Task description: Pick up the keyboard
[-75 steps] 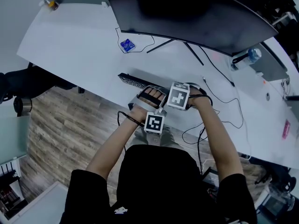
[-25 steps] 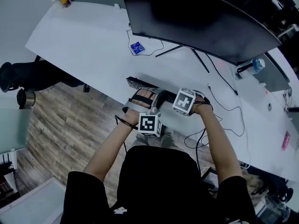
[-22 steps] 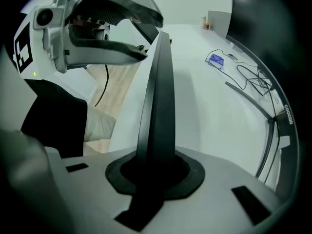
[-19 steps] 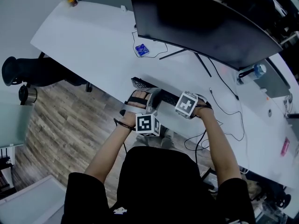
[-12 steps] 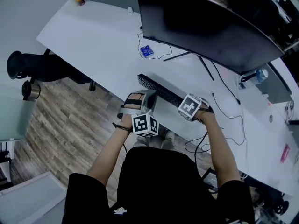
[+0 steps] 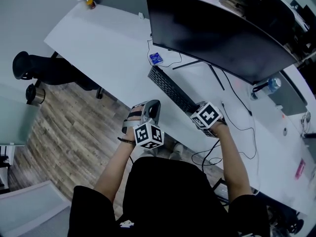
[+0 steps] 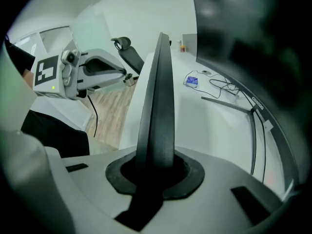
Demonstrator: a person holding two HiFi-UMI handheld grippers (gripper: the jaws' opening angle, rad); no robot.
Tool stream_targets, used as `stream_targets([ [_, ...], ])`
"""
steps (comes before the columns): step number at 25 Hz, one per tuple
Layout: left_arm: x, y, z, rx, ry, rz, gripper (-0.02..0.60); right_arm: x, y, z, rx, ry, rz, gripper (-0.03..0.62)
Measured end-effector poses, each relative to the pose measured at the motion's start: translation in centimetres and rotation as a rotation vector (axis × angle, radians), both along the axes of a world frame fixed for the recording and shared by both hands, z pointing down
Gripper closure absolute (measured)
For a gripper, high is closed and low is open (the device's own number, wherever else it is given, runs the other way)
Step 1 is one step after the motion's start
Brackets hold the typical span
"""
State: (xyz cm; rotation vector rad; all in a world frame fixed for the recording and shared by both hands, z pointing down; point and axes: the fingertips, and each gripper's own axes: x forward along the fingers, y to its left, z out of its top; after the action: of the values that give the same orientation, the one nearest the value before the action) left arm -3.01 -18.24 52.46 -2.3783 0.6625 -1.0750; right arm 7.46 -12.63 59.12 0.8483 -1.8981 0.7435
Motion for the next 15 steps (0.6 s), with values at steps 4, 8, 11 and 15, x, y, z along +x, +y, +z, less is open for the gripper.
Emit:
stream_targets([
  [4,-0.4,0.0,-0.5,-0.009,0.034,-0.081,0.572,0.6,-0.3,-2.1,0.086,-0.048,0.053,0.523],
  [8,-1.2,-0.1,-1.9,-0.049,0.122,-0.195,0.572,1.0,-0.3,-4.2,0.179,-0.116,0.119,0.523],
  [11,-1.5,0.2,-2.7,-0.058,0.169,-0.254,0.572,1.2,-0.3,-6.0,0.244,-0.199,0.167,0.523],
  [15,-1.8,1.2,-3.1,-0.053,0.191,-0.319,0.572,1.6,0.1,-8.1,0.324,-0.283,0.196,0.523],
])
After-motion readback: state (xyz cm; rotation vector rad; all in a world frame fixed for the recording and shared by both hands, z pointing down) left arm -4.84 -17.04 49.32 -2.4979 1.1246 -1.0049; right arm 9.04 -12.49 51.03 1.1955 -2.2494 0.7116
